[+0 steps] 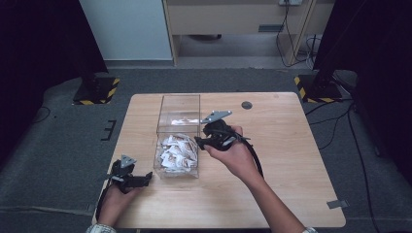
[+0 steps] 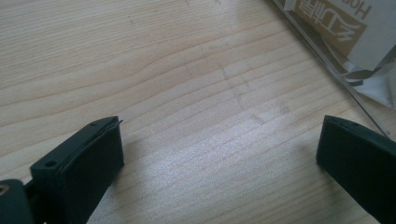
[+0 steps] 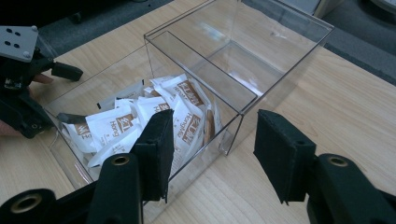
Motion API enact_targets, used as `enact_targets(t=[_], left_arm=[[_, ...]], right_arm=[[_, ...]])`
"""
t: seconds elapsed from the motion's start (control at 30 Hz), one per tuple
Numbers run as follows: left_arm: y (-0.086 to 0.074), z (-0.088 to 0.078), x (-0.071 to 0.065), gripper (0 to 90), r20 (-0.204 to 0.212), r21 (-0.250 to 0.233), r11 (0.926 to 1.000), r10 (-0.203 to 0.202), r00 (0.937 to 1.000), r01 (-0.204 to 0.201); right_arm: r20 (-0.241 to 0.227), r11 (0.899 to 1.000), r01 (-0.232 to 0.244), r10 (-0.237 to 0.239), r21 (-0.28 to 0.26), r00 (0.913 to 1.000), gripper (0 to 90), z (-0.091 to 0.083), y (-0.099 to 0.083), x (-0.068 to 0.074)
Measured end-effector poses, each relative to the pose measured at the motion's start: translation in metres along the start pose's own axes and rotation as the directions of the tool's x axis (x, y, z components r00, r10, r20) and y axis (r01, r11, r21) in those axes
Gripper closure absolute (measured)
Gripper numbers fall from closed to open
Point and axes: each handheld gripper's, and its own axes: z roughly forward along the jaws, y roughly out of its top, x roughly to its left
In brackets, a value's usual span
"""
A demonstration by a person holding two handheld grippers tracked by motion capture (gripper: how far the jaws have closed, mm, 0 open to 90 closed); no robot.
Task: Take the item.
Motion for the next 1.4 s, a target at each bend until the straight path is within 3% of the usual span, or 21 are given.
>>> enact_targets(t=[0.13, 0.8, 1.4], left_arm=[[0.0, 0.0, 0.0, 0.0, 0.0, 0.0, 1.0, 0.0, 1.0, 0.0], [0.0, 0.0, 0.0, 0.0, 0.0, 0.0, 1.0, 0.0, 1.0, 0.0], [0.0, 0.0, 0.0, 0.0, 0.001, 0.0, 1.0, 0.0, 1.0, 0.0]], right_arm=[[0.003, 1.0, 0.002, -0.002, -0.002, 1.0, 43.9, 0.001, 0.002, 0.002], [-0.047, 0.999, 0.041, -0.04, 0.004, 0.9981, 59.4, 0.025, 0.006, 0.022], [-0.08, 0.998, 0.047, -0.044, 0.035, 0.9958, 65.2, 0.046, -0.008, 0.033]])
